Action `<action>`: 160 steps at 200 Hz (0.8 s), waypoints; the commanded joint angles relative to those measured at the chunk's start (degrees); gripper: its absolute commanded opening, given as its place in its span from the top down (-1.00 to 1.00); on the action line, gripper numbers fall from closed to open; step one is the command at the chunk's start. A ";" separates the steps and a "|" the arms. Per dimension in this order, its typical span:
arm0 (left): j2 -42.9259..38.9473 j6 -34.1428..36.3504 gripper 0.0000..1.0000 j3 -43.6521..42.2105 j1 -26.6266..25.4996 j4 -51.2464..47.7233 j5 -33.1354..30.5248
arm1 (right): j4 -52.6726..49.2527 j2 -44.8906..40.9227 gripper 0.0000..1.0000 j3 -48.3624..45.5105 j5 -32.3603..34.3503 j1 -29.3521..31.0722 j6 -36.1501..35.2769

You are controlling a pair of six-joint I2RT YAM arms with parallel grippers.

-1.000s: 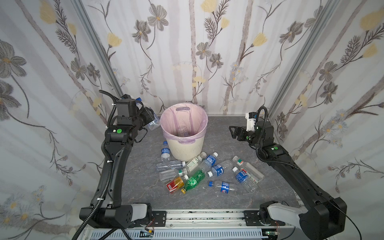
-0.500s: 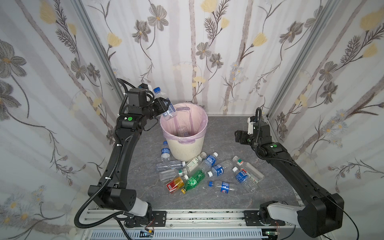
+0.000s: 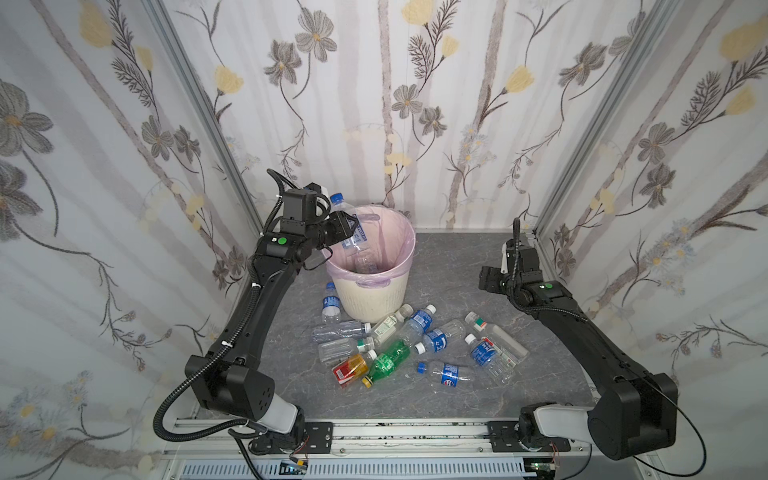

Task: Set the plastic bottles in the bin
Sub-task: 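Lower the blue-capped bottle into the bin and open the left gripper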

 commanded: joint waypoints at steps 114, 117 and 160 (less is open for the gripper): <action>-3.67 1.92 -0.40 -4.38 -0.13 3.98 -2.09 | -3.50 3.77 -0.76 -1.28 1.34 -0.30 0.99; -3.82 2.05 -0.41 -4.55 -0.13 4.03 -2.16 | -3.57 3.78 -0.76 -1.29 1.36 -0.30 1.00; -6.59 3.65 -0.59 -6.53 0.12 4.08 -3.04 | -5.02 4.04 -0.71 -2.58 -0.25 -0.30 1.26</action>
